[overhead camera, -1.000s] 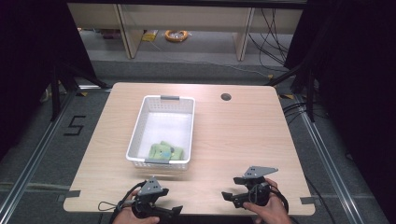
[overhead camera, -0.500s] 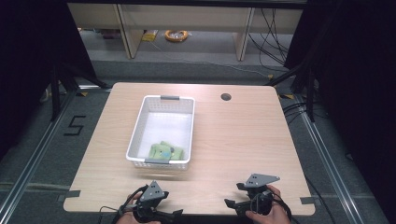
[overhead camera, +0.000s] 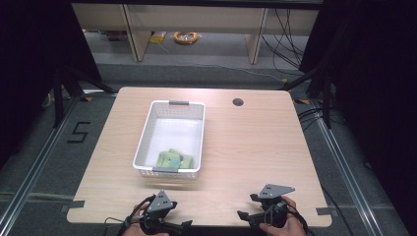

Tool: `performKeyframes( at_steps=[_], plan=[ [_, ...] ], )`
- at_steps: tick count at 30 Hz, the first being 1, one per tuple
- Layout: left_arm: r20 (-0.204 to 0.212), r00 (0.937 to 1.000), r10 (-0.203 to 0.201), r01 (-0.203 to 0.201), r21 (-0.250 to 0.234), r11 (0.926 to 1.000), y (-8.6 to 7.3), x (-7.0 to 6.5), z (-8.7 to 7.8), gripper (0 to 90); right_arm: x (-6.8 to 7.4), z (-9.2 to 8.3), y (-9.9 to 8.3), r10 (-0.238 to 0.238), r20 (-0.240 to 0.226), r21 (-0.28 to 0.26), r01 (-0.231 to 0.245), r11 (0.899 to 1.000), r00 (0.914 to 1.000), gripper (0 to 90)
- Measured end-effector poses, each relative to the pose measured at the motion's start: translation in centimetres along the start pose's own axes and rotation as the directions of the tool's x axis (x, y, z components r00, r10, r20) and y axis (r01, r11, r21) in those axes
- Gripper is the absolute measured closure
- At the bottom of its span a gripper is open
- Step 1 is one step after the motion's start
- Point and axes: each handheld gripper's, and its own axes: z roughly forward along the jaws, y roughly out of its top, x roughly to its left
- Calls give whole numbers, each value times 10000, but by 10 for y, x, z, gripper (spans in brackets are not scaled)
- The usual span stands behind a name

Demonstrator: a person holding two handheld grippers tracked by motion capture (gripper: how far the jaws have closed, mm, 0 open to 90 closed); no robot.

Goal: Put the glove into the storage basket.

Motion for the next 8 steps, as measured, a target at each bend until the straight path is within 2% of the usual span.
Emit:
performKeyframes(
  at_steps=[2,3,4,8],
  plan=[
    [-2,10000,32,-32,8,10000,0,0,0,191,0,0,0,-15,13,7,15,10000,10000,229],
    [21,9997,230,-230,192,9995,0,1,-1,192,0,0,0,-16,15,17,16,10000,10000,229],
    [23,10000,-44,43,141,9999,-1,0,0,191,0,0,0,-14,21,19,14,10000,10000,228],
    [-13,10000,17,-17,126,9999,0,0,0,192,0,1,0,-23,31,19,23,10000,10000,227]
  ],
)
